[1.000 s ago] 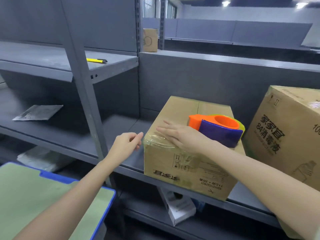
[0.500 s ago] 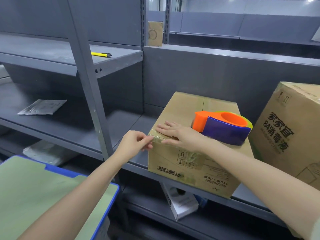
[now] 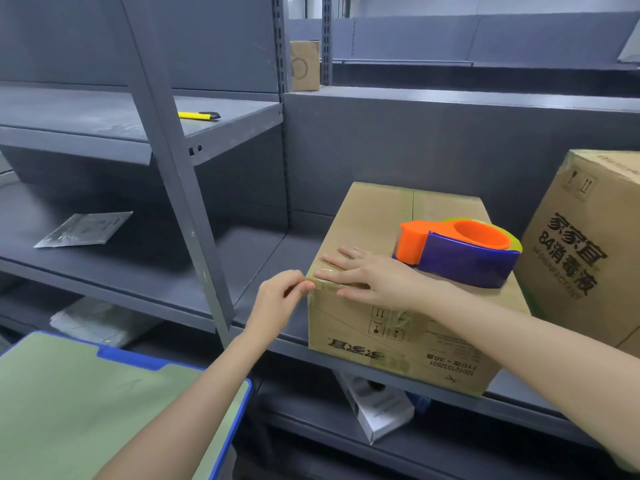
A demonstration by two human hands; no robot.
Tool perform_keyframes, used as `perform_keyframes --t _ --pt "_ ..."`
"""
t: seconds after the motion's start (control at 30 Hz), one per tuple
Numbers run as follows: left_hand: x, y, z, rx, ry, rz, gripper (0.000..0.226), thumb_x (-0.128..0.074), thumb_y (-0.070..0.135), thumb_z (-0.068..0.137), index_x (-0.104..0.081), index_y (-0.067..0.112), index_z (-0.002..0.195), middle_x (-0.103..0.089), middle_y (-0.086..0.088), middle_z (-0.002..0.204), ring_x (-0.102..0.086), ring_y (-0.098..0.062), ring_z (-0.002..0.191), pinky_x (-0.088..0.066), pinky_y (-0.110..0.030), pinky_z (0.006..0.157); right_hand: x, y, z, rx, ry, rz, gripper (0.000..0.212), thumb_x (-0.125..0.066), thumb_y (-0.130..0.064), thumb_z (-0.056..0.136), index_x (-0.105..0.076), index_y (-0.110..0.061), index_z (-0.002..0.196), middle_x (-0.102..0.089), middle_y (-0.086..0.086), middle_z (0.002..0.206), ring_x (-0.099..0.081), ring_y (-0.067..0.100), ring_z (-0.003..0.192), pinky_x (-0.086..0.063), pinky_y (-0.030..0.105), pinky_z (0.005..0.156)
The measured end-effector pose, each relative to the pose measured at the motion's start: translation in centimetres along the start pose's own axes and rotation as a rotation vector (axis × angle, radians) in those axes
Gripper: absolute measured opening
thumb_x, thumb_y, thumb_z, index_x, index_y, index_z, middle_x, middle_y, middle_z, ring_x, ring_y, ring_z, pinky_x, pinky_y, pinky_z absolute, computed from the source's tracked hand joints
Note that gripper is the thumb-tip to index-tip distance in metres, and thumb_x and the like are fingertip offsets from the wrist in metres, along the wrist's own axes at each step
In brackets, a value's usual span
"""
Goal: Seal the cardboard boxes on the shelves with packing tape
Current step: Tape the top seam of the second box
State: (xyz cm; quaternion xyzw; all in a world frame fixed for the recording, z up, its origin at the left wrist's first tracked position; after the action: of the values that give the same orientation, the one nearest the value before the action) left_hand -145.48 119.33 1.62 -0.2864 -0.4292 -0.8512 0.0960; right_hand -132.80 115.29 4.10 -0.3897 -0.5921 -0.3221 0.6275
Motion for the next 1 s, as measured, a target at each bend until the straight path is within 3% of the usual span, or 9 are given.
perform_keyframes --t 0.17,0.3,0.37,0.47,0.57,0.63,0.73,0.9,1.0 --pt "0.0 1.2 -0.1 -0.107 -0.047 0.099 0.026 -0.051 0.007 0.094 -0.040 0.011 0.070 -0.035 0.012 0.064 -0.036 -0.007 0.061 -0.029 -0.017 0.058 -0.1 -0.1 -0.1 -0.004 -0.018 -0.075 0.047 -0.032 -0.040 0.100 -0.019 -0.043 0.144 -0.011 -0.012 0.156 -0.004 0.018 0.145 -0.007 0.031 0.117" --pt "-0.4 0.8 -0.5 -0.050 -0.134 0.216 0.020 -0.044 0.012 0.097 -0.048 0.008 0.078 -0.050 -0.004 0.076 -0.048 -0.019 0.073 -0.041 -0.032 0.067 -0.2 -0.1 -0.3 -0.002 -0.074 -0.171 0.050 -0.024 -0.042 0.101 -0.007 -0.039 0.147 -0.003 -0.011 0.157 0.000 0.016 0.145 -0.002 0.031 0.117" --pt "0.0 1.0 -0.7 -0.052 -0.087 0.325 0.015 -0.046 0.018 0.096 -0.055 0.007 0.090 -0.056 -0.004 0.087 -0.050 -0.018 0.080 -0.045 -0.035 0.075 -0.3 -0.1 -0.8 -0.001 -0.084 -0.163 0.052 -0.022 -0.041 0.101 -0.001 -0.035 0.148 0.000 -0.011 0.157 0.003 0.014 0.145 0.001 0.028 0.116" --pt "0.7 2.3 -0.9 -0.127 0.008 0.255 0.031 -0.051 0.024 0.094 -0.052 0.008 0.121 -0.055 -0.002 0.117 -0.047 -0.013 0.108 -0.038 -0.025 0.094 0.0 0.6 -2.2 -0.031 -0.061 -0.116 0.055 -0.023 -0.040 0.101 0.004 -0.030 0.148 -0.001 -0.010 0.157 0.005 0.010 0.144 0.004 0.023 0.114" --pt "-1.0 4.2 -0.6 -0.303 -0.109 0.212 0.043 -0.049 0.019 0.095 -0.044 0.008 0.136 -0.046 -0.005 0.139 -0.032 -0.011 0.131 -0.023 -0.028 0.111 -0.1 1.3 -4.0 -0.048 -0.061 -0.133 0.055 -0.022 -0.041 0.101 0.008 -0.032 0.146 0.000 -0.011 0.157 0.006 0.008 0.144 0.004 0.020 0.112" --pt "-2.1 4.5 -0.5 -0.357 -0.144 0.225 0.044 -0.051 0.003 0.093 -0.045 0.010 0.136 -0.045 -0.003 0.141 -0.027 -0.014 0.136 -0.018 -0.033 0.115 -0.3 1.4 -4.8 -0.062 -0.053 -0.160 0.053 -0.021 -0.040 0.101 0.010 -0.036 0.144 0.003 -0.013 0.157 0.005 0.009 0.144 0.002 0.023 0.114" --pt "-2.1 4.4 -0.4 -0.353 -0.096 0.216 0.049 -0.053 -0.011 0.087 -0.051 0.009 0.131 -0.051 -0.004 0.135 -0.037 -0.021 0.133 -0.025 -0.039 0.114 -0.4 1.1 -5.1 -0.091 -0.014 -0.219 0.053 -0.021 -0.037 0.102 0.006 -0.036 0.147 0.004 -0.013 0.157 0.004 0.012 0.145 -0.002 0.028 0.116" --pt "-2.3 5.7 -0.4 -0.413 -0.104 0.371 0.039 -0.055 0.003 0.091 -0.051 0.002 0.129 -0.051 -0.012 0.135 -0.039 -0.031 0.132 -0.018 -0.037 0.113 0.4 0.7 -5.8 -0.115 0.003 -0.188 0.053 -0.022 -0.037 0.102 0.003 -0.033 0.148 -0.001 -0.012 0.157 0.002 0.009 0.144 -0.005 0.027 0.117" --pt "-3.4 7.6 -0.9 -0.506 -0.104 0.474 0.039 -0.052 0.014 0.094 -0.049 0.002 0.132 -0.050 -0.011 0.136 -0.038 -0.029 0.133 -0.018 -0.036 0.114 0.9 1.8 -8.4 -0.168 0.024 -0.053 0.050 -0.025 -0.037 0.102 -0.011 -0.030 0.149 -0.010 -0.014 0.156 -0.004 0.001 0.142 -0.010 0.023 0.115"
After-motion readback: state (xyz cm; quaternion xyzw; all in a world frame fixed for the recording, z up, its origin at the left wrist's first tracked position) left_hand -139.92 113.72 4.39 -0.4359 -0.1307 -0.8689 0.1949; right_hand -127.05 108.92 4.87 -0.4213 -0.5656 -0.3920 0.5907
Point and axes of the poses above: each hand's wrist, its own z-axis towards the middle knuckle, its own x-axis out of the back of the hand, y = z × x, the point moved 8 cm from there along z, towards the middle knuckle
